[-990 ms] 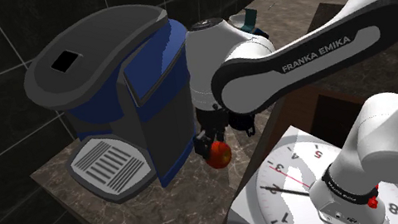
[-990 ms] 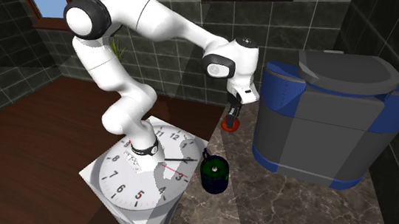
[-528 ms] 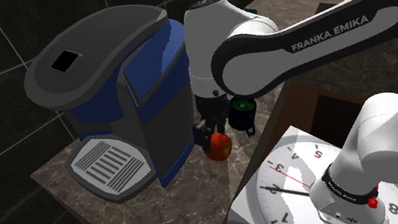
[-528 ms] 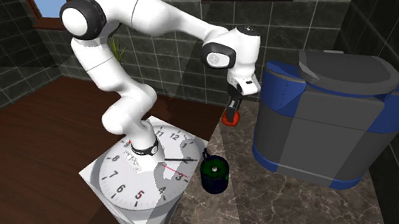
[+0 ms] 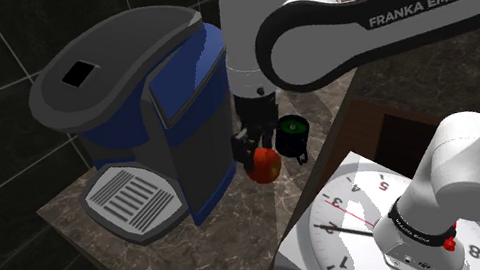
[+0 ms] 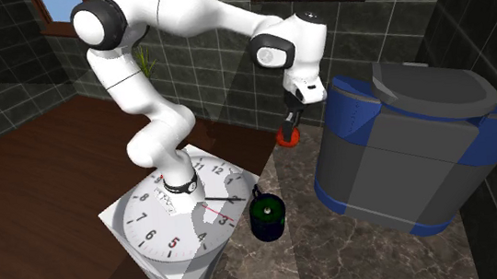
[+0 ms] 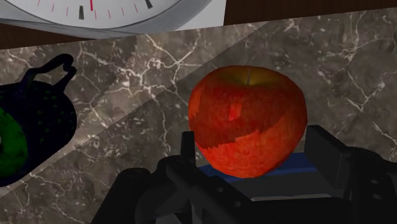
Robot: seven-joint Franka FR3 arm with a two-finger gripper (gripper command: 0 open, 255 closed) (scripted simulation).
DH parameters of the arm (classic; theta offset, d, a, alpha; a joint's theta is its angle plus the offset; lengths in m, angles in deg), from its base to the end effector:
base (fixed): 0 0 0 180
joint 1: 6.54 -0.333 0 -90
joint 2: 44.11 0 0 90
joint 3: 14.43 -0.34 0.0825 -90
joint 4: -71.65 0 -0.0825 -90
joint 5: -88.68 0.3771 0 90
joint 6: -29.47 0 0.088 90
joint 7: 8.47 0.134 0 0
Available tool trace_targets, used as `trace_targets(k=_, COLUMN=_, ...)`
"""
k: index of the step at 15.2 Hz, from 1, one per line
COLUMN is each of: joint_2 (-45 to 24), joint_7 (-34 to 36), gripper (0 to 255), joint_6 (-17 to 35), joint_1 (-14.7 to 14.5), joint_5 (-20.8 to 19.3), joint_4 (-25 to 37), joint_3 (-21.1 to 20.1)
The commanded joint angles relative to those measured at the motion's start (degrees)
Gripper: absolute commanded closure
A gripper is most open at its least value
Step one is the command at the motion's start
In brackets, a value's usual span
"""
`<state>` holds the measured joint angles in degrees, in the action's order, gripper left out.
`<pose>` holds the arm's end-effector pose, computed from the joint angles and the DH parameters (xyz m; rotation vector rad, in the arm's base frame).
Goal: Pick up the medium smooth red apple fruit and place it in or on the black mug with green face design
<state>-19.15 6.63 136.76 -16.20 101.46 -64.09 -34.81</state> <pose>0.3295 0.2259 0.4682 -3.1003 -0.2308 0.1500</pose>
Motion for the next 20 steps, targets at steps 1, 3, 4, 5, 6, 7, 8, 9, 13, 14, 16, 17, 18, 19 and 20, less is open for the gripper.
trace_targets(k=1, joint_2=0.38, joint_7=-0.04, gripper=255, joint_6=-1.73, joint_1=0.12, joint_5=-0.20, joint_4=1.50, joint_3=0.34)
trace_targets(k=3, joint_2=0.65, joint_7=0.05, gripper=255, joint_6=-3.31, joint_1=0.17, joint_5=-0.32, joint_4=2.82, joint_3=0.56)
trace_targets(k=4, joint_2=0.76, joint_7=0.09, gripper=255, joint_6=-4.10, joint_1=0.19, joint_5=-0.38, joint_4=3.50, joint_3=0.66)
trace_targets(k=5, joint_2=0.86, joint_7=0.14, gripper=255, joint_6=-4.89, joint_1=0.23, joint_5=-0.44, joint_4=4.19, joint_3=0.76)
trace_targets(k=6, joint_2=0.90, joint_7=0.16, gripper=255, joint_6=-5.27, joint_1=0.24, joint_5=-0.47, joint_4=4.53, joint_3=0.81)
trace_targets(k=7, joint_2=1.47, joint_7=-1.27, gripper=255, joint_6=-5.54, joint_1=0.75, joint_5=-0.90, joint_4=4.03, joint_3=1.91)
trace_targets(k=8, joint_2=1.97, joint_7=-2.70, gripper=255, joint_6=-5.79, joint_1=1.26, joint_5=-1.39, joint_4=3.58, joint_3=3.02)
trace_targets(k=9, joint_2=2.41, joint_7=-4.11, gripper=255, joint_6=-6.02, joint_1=1.78, joint_5=-1.91, joint_4=3.20, joint_3=4.13)
trace_targets(k=13, joint_2=3.45, joint_7=-9.68, gripper=255, joint_6=-6.83, joint_1=4.05, joint_5=-4.26, joint_4=2.32, joint_3=8.49)
trace_targets(k=14, joint_2=3.53, joint_7=-11.06, gripper=255, joint_6=-6.99, joint_1=4.65, joint_5=-4.90, joint_4=2.26, joint_3=9.57)
trace_targets(k=16, joint_2=3.50, joint_7=-13.79, gripper=255, joint_6=-7.27, joint_1=5.84, joint_5=-6.21, joint_4=2.33, joint_3=11.71)
trace_targets(k=17, joint_2=3.38, joint_7=-15.15, gripper=255, joint_6=-7.39, joint_1=6.45, joint_5=-6.87, joint_4=2.46, joint_3=12.77)
trace_targets(k=18, joint_2=3.20, joint_7=-16.51, gripper=255, joint_6=-7.50, joint_1=7.07, joint_5=-7.53, joint_4=2.66, joint_3=13.81)
trace_targets(k=19, joint_2=2.94, joint_7=-17.85, gripper=255, joint_6=-7.59, joint_1=7.67, joint_5=-8.19, joint_4=2.92, joint_3=14.85)
trace_targets(k=20, joint_2=2.62, joint_7=-19.20, gripper=255, joint_6=-7.67, joint_1=8.29, joint_5=-8.84, joint_4=3.24, joint_3=15.88)
